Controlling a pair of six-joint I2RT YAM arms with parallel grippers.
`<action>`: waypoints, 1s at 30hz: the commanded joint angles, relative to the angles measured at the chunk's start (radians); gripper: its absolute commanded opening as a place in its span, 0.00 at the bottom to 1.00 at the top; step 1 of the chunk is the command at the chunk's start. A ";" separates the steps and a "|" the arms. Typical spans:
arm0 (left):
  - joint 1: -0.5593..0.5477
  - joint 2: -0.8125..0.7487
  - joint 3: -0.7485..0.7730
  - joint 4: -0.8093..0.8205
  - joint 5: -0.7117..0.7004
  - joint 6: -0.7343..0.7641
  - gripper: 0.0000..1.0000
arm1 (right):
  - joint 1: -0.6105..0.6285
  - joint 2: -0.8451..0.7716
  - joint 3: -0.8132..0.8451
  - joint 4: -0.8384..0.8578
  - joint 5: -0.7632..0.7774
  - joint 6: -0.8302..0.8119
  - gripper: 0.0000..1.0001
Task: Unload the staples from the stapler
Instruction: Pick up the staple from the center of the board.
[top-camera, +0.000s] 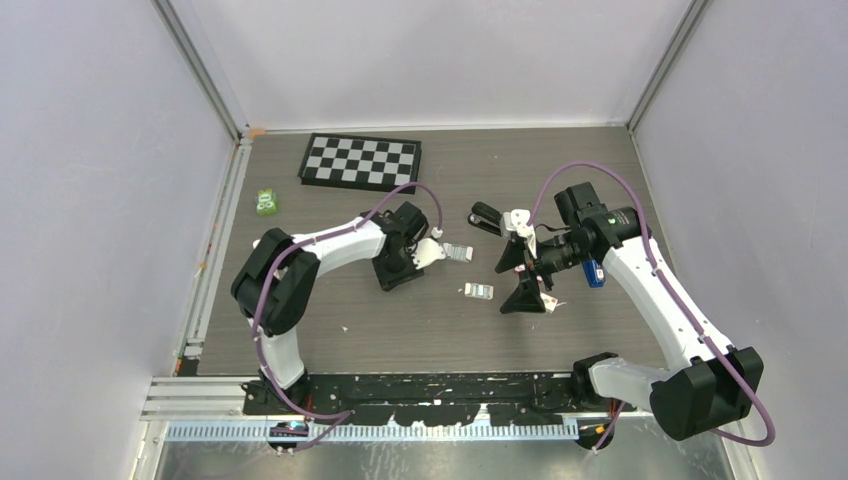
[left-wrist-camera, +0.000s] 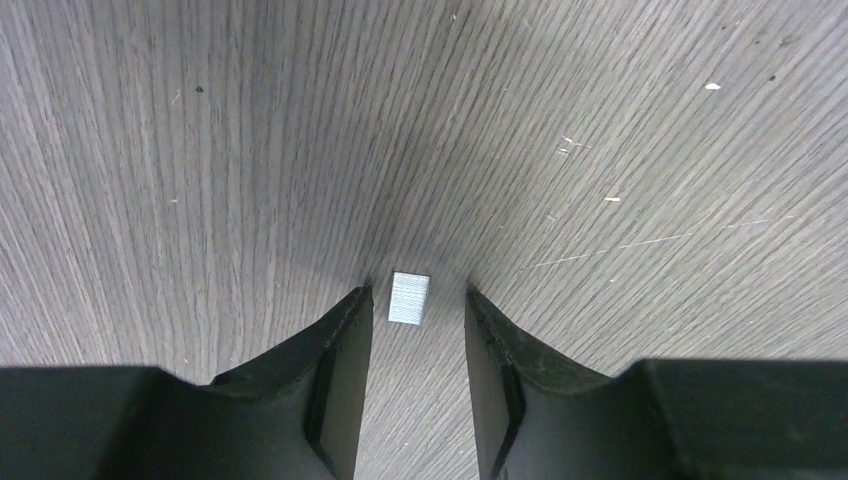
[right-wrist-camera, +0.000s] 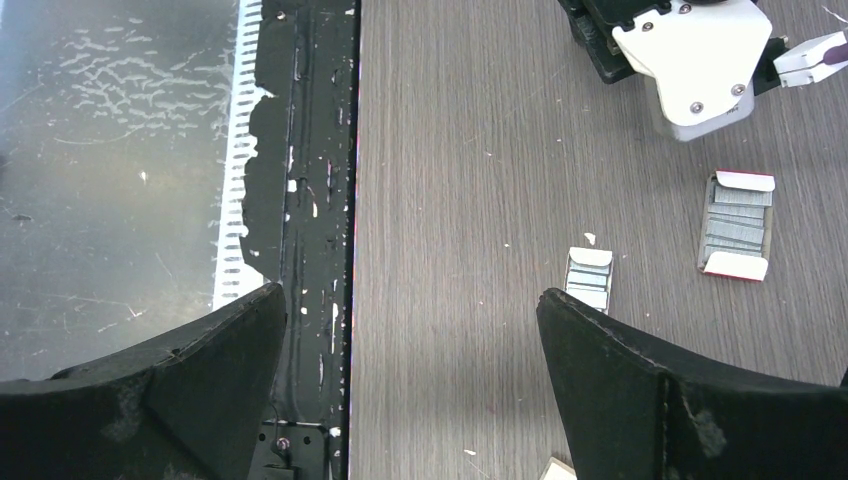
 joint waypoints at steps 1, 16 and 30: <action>0.001 0.031 0.025 0.060 -0.017 -0.004 0.40 | -0.006 -0.016 0.012 -0.007 -0.031 -0.018 1.00; 0.002 0.044 0.036 0.068 0.006 -0.005 0.39 | -0.004 -0.012 0.012 -0.013 -0.034 -0.024 1.00; 0.002 0.056 0.042 0.073 0.002 -0.009 0.33 | -0.004 -0.014 0.013 -0.019 -0.036 -0.028 1.00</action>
